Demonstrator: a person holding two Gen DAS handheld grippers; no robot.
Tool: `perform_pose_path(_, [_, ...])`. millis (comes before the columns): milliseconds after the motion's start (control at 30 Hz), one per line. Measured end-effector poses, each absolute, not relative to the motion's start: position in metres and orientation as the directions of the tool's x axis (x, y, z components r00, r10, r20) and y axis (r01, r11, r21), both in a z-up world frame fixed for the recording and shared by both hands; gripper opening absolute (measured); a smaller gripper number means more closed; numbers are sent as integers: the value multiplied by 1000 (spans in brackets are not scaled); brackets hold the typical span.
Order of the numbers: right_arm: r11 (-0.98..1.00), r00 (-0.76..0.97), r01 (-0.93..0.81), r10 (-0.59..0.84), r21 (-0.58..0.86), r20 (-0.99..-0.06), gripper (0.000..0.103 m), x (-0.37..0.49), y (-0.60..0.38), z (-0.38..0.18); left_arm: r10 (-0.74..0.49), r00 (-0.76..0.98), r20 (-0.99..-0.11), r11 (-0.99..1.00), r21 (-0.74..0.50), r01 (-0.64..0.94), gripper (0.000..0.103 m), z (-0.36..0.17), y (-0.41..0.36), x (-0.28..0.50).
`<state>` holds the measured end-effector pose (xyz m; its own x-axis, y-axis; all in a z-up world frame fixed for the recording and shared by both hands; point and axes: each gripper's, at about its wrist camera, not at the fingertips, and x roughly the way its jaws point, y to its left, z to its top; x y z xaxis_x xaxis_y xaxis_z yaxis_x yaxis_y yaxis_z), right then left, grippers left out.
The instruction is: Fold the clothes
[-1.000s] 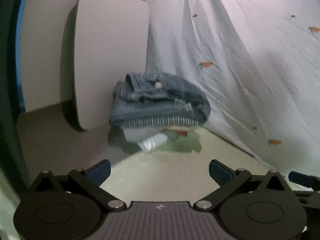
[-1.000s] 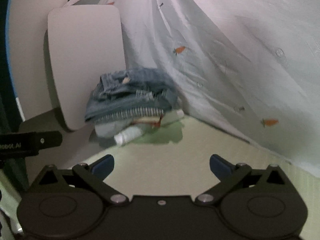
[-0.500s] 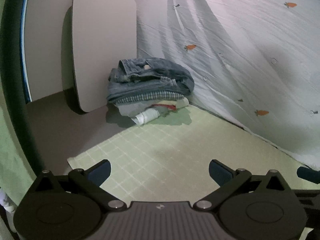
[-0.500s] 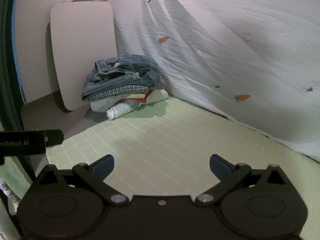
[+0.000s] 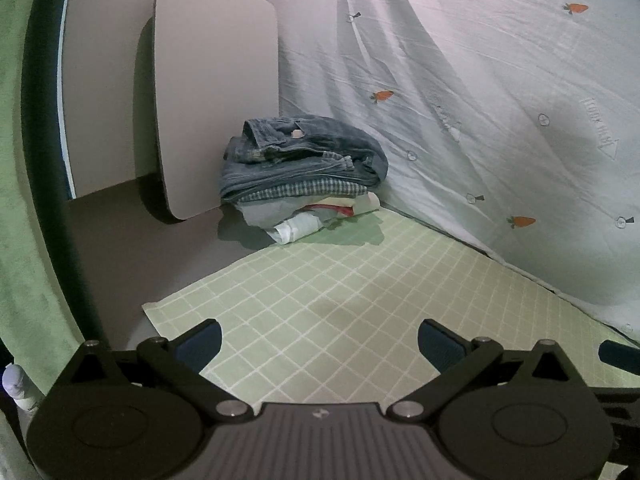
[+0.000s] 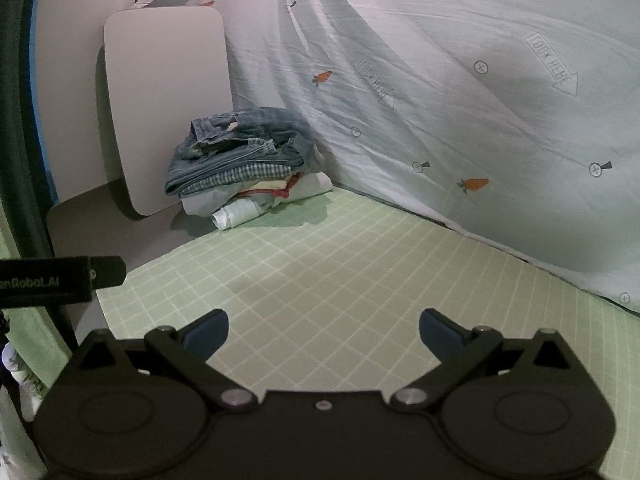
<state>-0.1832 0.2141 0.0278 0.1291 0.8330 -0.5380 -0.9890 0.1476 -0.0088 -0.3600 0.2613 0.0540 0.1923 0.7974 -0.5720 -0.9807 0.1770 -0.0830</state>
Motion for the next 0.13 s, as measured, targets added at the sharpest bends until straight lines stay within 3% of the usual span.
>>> perform_pose_path(133, [149,128,-989,836,-3,-534,103,-184,214,28,798,196,-570,181,-84,-980,103,56,262,-360])
